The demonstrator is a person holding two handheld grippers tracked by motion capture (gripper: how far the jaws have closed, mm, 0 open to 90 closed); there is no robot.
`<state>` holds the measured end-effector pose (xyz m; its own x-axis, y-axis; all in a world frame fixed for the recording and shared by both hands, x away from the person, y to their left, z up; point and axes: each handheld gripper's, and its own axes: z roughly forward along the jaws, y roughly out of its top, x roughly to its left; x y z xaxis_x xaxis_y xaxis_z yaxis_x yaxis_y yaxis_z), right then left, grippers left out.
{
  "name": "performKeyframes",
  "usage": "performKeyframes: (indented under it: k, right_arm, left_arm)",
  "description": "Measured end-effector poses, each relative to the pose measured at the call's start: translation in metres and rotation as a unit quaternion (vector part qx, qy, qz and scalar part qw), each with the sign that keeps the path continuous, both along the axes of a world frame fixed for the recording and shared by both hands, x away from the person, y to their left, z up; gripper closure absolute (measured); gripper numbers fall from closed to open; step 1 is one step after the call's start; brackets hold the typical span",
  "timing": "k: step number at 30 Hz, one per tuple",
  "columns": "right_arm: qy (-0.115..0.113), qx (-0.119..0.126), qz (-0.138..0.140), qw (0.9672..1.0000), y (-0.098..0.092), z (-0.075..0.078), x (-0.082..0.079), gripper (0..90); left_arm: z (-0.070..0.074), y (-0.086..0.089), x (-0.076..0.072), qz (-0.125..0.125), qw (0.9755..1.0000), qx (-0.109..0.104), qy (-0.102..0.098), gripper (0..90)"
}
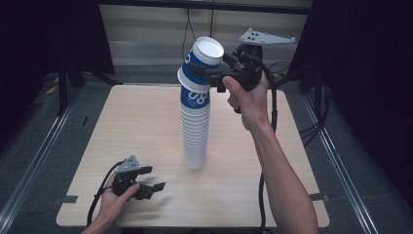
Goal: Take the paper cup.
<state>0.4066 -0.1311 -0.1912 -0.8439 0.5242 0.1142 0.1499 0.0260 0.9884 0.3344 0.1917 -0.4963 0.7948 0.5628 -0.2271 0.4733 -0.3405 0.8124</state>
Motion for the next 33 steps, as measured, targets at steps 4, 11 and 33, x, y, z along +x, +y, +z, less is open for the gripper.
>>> performKeyframes:
  k: [4,11,33]
  right_arm:
    - [-0.002,0.011,0.000,0.9999,-0.003,0.003,-0.001,25.7]
    - [0.003,0.019,0.000,0.9998,-0.010,0.005,-0.002,26.0]
    - [0.003,0.026,-0.046,0.9986,-0.052,-0.003,-0.024,26.4]
  left_arm:
    - [0.000,0.000,0.000,0.000,1.0000,-0.001,0.000,16.6]
    - [0.001,0.001,0.000,-0.004,1.0000,-0.002,-0.004,16.5]
    - [0.003,0.005,0.003,0.012,0.9999,-0.002,-0.010,16.2]
